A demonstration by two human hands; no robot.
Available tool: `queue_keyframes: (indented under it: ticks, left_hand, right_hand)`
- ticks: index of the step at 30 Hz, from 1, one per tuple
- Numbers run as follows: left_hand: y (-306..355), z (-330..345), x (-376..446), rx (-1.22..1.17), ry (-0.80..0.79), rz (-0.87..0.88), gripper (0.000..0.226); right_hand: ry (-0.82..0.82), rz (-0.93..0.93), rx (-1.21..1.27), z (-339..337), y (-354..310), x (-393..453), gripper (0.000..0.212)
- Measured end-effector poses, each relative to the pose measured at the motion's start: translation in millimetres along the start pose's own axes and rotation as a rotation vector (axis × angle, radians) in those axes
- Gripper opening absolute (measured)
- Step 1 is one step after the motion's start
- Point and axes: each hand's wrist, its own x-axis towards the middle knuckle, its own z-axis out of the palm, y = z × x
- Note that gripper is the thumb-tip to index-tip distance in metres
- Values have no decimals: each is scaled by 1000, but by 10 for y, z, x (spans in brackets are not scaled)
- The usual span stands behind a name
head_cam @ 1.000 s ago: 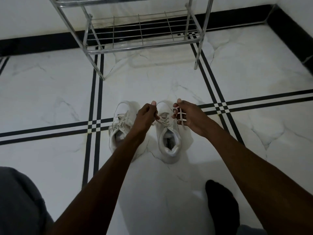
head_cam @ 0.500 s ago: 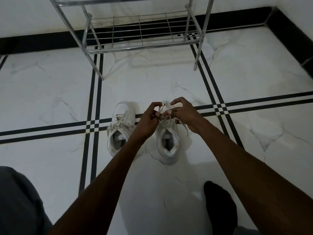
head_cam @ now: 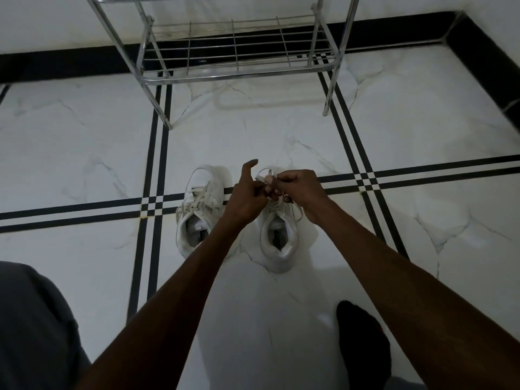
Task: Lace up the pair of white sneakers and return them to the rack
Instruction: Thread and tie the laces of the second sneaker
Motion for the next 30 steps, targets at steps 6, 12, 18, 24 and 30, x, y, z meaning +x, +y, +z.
queue_keyframes:
  ticks: [6, 12, 18, 24, 30]
  left_hand:
    - [-53, -58, 4, -288, 18, -162, 72]
    - [-159, -119, 85, -294, 23, -212, 44]
    - [-105, -107, 68, -333, 30, -228, 28]
    - [-151, -89, 9, -202, -60, -126, 39]
    - [-64, -62, 23, 243, 164, 1, 18]
  right_hand:
    - [66, 46, 89, 51, 57, 22, 22]
    - [-169, -181, -461, -201, -61, 94, 18]
    - [45, -428, -703, -78, 48, 159, 12]
    - [156, -240, -340, -13, 81, 81, 12]
    - [43, 23, -75, -187, 92, 8, 23]
